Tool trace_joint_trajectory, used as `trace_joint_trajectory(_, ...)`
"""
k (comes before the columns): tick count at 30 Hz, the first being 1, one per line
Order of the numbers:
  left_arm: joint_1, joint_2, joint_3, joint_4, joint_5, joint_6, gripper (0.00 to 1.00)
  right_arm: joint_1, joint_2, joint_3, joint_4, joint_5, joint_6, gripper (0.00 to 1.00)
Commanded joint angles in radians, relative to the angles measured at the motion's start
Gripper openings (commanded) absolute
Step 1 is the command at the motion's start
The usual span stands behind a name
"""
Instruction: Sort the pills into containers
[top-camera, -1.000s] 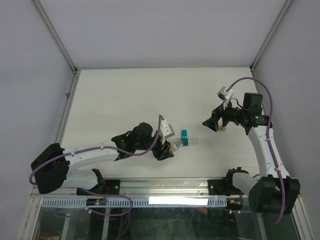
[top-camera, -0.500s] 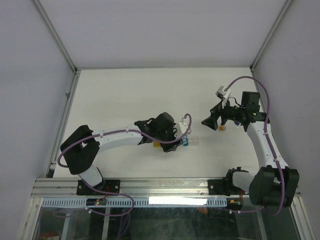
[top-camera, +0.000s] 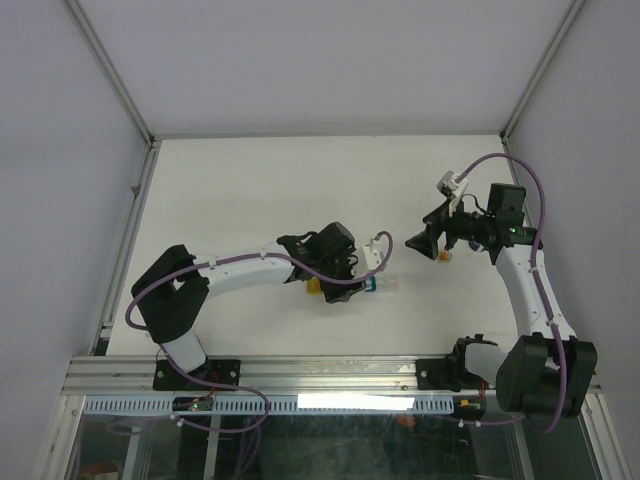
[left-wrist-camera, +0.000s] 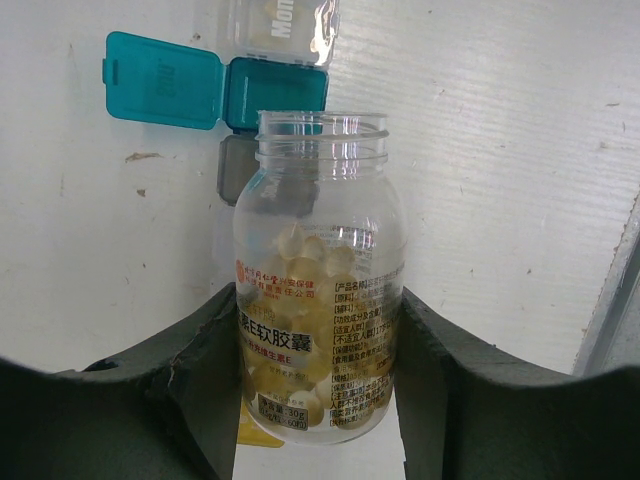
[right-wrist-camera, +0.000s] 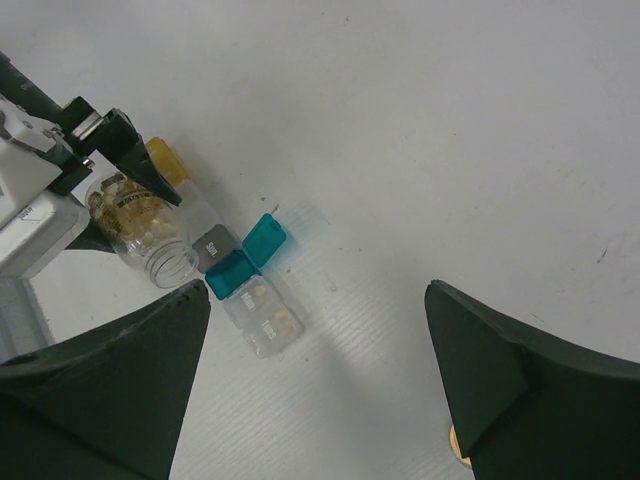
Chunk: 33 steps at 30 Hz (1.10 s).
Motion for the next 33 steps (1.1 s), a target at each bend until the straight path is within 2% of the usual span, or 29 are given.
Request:
trace_joint_trajectory(1, 0.017, -0.006, 0.051, -0.006, 0.019, 0.033, 0.0, -0.008, -0.012, 0.007, 0.024, -0.032, 0.006, 0.92)
trace_joint_trajectory(20, 0.023, 0.06, 0.183, -0.161, -0.014, 0.04, 0.0, -0.02, -0.007, 0.004, 0.01, -0.052, -0.009, 0.92)
trace_joint_trajectory(33, 0.023, 0.083, 0.224, -0.209, -0.036, 0.034, 0.0, -0.027, -0.008, 0.005, -0.001, -0.068, -0.017, 0.92)
